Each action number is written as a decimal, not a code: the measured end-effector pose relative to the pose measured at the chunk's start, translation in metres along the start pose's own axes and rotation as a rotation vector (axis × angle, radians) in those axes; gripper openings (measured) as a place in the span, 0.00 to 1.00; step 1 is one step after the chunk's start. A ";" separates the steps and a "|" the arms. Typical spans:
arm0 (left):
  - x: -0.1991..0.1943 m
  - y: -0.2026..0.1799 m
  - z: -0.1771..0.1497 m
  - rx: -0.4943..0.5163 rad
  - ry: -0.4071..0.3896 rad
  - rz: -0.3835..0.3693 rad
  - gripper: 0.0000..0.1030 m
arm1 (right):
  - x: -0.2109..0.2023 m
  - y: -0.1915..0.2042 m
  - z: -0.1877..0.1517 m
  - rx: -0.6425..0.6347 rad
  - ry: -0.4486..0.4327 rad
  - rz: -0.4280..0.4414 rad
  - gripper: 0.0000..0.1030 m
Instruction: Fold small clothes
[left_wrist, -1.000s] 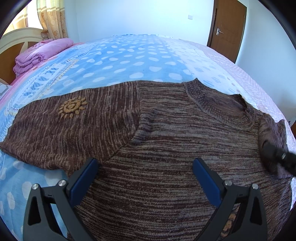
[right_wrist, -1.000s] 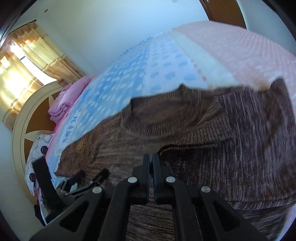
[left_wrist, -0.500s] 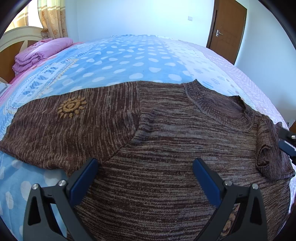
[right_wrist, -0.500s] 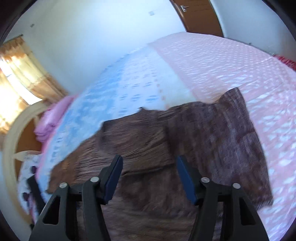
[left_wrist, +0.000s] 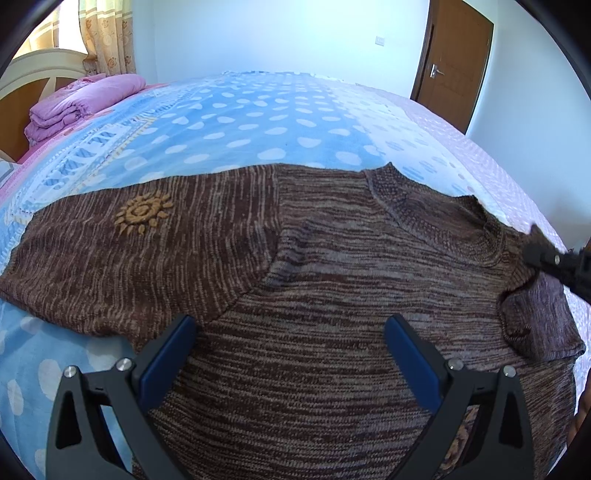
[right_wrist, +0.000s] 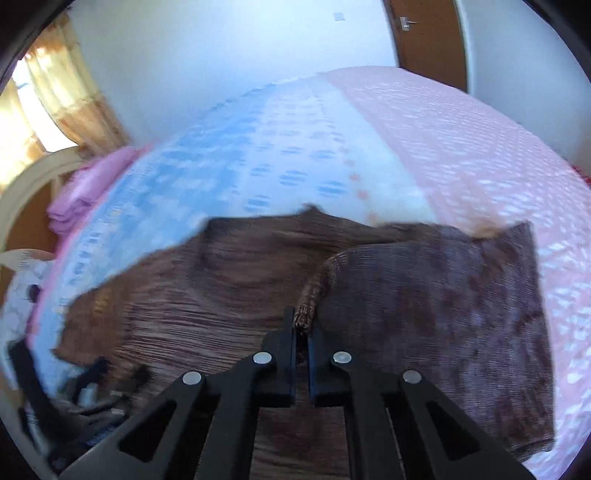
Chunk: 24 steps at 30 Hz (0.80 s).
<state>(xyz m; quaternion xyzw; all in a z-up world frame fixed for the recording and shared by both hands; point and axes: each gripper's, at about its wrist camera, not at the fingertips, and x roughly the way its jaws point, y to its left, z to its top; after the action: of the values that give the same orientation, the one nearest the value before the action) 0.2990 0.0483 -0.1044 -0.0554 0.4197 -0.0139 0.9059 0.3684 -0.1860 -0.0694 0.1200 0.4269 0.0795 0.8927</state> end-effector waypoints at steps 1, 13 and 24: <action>0.000 0.001 0.000 -0.002 -0.001 -0.002 1.00 | 0.002 0.011 0.002 -0.017 -0.002 0.007 0.04; -0.001 0.003 -0.001 -0.010 -0.010 -0.016 1.00 | 0.067 0.067 0.007 -0.012 0.125 0.204 0.14; 0.000 0.001 -0.001 -0.003 -0.009 -0.007 1.00 | -0.002 0.019 -0.021 -0.003 0.021 0.114 0.43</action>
<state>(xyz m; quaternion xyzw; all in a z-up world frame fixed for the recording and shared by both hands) 0.2982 0.0496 -0.1046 -0.0582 0.4154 -0.0161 0.9076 0.3497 -0.1650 -0.0754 0.1418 0.4284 0.1323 0.8825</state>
